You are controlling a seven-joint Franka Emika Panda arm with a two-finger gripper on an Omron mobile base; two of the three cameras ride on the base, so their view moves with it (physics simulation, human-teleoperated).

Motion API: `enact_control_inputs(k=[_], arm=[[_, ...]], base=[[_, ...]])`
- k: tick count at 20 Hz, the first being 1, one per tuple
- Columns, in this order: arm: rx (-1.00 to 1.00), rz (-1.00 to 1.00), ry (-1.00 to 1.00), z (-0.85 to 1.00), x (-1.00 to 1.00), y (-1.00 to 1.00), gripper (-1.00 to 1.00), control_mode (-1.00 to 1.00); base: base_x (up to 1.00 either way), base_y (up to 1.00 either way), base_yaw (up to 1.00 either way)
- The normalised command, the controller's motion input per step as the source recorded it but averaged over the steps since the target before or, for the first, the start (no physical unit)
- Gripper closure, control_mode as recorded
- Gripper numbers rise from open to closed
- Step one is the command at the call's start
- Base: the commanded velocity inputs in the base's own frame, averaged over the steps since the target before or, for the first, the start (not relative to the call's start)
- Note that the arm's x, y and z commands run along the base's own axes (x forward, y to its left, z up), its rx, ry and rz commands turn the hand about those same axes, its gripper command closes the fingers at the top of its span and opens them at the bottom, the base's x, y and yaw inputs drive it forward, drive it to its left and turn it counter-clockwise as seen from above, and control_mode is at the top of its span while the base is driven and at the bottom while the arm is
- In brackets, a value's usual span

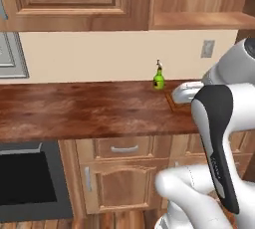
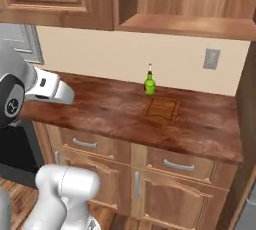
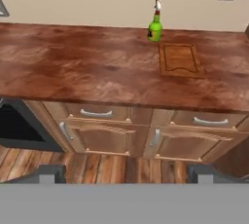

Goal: Grab the spray bottle from the cabinet, then place it next to the cutting board for sanitizing. Then grab the dish brush from the countertop next to the sink and place it next to the cutting board.

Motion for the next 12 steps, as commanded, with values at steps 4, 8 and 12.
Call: enact_control_inputs(k=[4,8,12], arm=[[0.00,0.00,0.00,0.00,0.00,0.00,-1.00,1.00],[0.00,0.00,0.00,0.00,0.00,0.00,-1.00,1.00],[0.00,0.00,0.00,0.00,0.00,0.00,-1.00,1.00]], base=[[0.00,0.85,0.77],[0.03,0.56,0.83],[0.70,0.98,0.43]])
